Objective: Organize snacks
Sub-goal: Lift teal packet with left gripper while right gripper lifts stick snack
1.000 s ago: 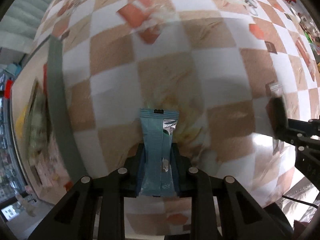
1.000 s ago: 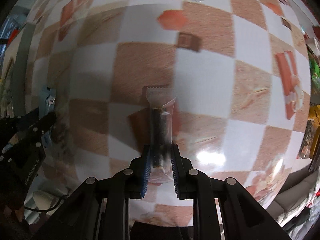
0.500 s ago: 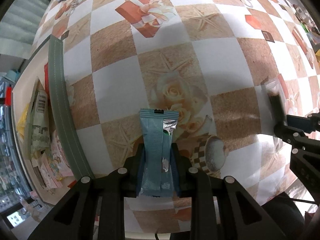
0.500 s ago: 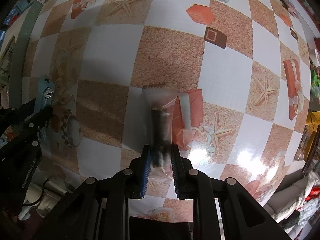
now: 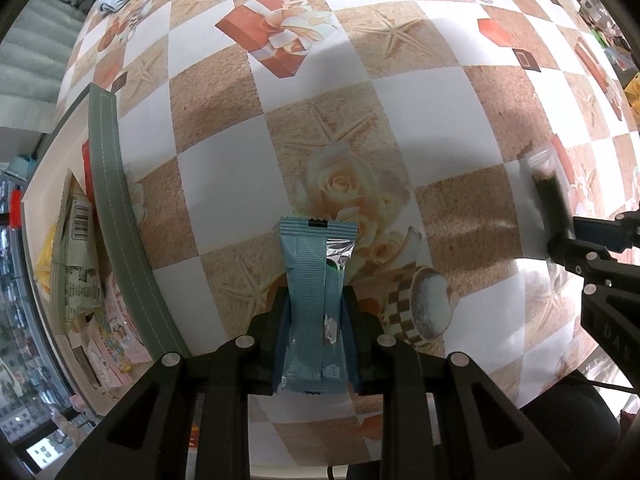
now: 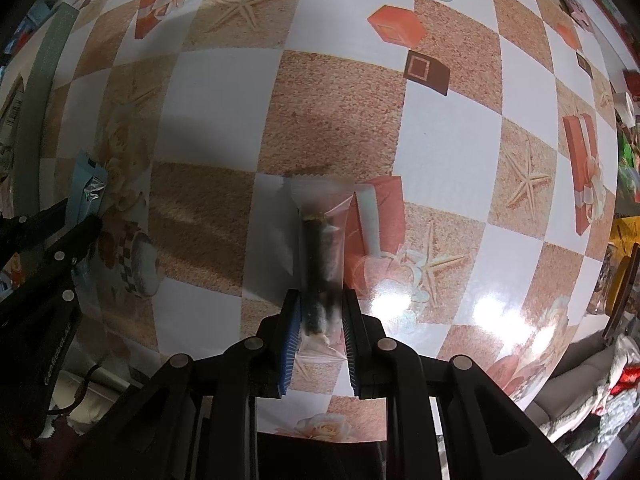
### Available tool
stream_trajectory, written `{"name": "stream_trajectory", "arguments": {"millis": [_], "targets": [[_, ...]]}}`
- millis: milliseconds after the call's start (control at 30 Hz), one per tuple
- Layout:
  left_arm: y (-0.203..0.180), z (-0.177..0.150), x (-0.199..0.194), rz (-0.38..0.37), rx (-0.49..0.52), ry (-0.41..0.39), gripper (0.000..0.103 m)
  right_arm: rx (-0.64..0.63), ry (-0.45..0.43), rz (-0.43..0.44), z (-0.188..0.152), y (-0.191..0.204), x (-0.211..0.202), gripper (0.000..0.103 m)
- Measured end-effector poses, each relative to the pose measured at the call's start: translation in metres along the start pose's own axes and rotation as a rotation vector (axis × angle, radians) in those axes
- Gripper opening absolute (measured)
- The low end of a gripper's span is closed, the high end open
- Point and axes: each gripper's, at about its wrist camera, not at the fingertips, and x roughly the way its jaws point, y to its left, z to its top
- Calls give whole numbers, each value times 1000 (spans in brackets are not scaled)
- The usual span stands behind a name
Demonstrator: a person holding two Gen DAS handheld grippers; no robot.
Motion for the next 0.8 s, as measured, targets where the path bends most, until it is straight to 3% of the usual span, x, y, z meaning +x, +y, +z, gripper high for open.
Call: {"name": "stream_trajectory", "arguments": {"millis": [800], "targets": [[3,-2,1,-31,-3,4,27,-3,23,-4,3,1,4,22]]}}
